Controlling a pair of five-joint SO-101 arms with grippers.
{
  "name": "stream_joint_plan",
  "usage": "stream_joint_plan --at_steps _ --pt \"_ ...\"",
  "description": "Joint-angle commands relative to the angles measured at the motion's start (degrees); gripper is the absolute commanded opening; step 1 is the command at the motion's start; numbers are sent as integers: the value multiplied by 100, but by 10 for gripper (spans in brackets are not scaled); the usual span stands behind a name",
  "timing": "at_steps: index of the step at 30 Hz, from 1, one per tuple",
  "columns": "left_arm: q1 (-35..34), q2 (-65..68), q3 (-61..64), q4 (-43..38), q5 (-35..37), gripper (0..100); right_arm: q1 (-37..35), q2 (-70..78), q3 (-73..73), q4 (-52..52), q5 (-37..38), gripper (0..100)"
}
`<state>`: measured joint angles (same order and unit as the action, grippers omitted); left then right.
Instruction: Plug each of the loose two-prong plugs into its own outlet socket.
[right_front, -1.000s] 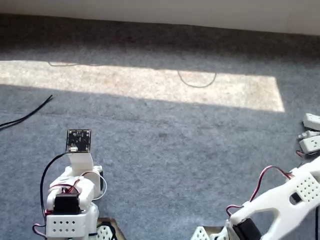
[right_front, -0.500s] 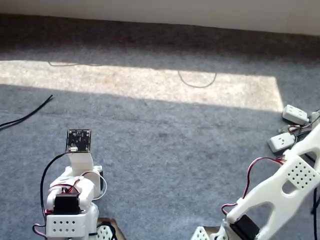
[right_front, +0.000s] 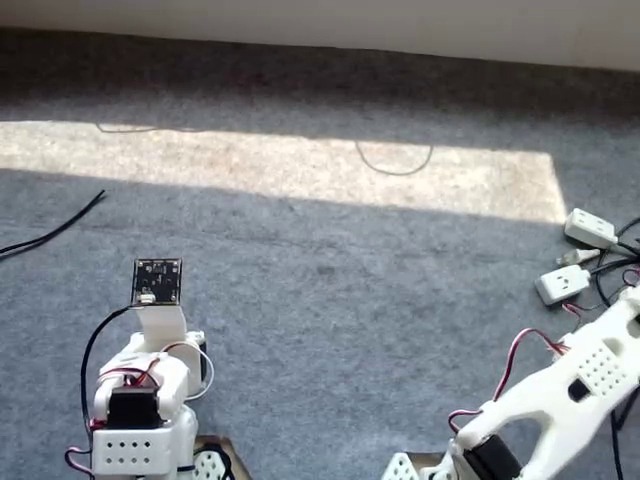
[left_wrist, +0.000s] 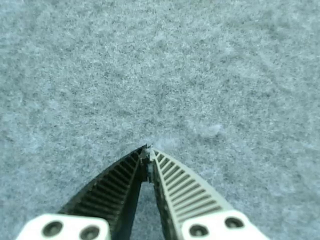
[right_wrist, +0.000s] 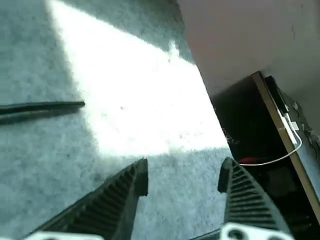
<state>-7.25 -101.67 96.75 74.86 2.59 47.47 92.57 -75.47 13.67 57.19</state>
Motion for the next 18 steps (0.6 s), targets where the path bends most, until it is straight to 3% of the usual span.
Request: stream_joint_plan --at_steps 1,6,11,14,18 --pt "75 4 22 0 -44 6 -22 -233 -110 1736 167 241" --pt "75 4 22 0 -44 6 -251 -1226 -866 5543 -598 241" --pt "75 4 22 0 -44 6 -875 -2035 -1103 8840 -642 241" --pt "75 4 22 0 -35 6 -980 -2404 -673 8760 -1213 241" --pt "75 4 22 0 -44 6 -971 -2862 -532 8637 -1354 241"
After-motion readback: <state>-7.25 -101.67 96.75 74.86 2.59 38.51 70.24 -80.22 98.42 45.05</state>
